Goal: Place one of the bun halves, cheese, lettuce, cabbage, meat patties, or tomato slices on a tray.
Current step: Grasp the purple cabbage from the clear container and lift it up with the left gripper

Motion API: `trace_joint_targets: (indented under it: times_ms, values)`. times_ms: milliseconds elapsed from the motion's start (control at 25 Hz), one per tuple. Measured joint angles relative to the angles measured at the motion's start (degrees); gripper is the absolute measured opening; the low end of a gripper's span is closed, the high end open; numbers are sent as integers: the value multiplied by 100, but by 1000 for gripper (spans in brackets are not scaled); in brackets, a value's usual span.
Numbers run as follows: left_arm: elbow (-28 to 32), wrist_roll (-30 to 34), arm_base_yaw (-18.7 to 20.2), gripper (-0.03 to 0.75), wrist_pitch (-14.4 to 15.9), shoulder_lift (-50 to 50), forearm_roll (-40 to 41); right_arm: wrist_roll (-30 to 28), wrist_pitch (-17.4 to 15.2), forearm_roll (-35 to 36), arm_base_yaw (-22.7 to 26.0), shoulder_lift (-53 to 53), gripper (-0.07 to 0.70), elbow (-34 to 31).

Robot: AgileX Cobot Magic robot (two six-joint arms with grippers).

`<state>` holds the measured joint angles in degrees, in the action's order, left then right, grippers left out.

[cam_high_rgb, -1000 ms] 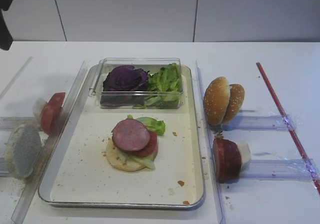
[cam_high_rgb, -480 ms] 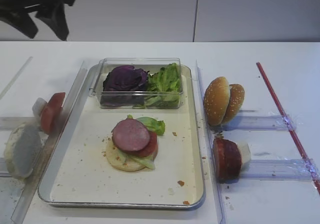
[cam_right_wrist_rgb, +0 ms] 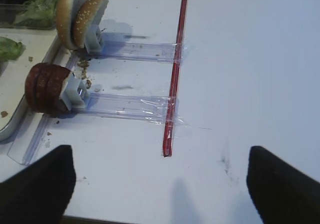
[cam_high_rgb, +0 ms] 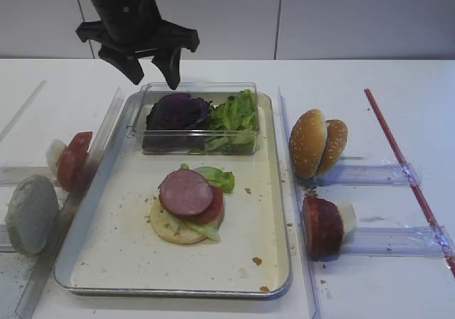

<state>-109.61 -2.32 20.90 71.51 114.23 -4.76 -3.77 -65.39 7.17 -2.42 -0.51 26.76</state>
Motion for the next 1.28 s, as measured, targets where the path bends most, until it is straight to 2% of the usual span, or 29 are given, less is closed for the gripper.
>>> trace_joint_targets:
  times_ms: [320, 1040, 1280]
  values:
    - [-570, -9, 49, 436, -21, 723, -120, 0, 0, 0, 0, 0, 693, 0]
    - [-654, 189, 49, 432, -71, 1306, -216, -13, 11, 0, 0, 0, 693, 0]
    - [-666, 232, 49, 342, -71, 1306, -242, -13, 11, 0, 0, 0, 693, 0]
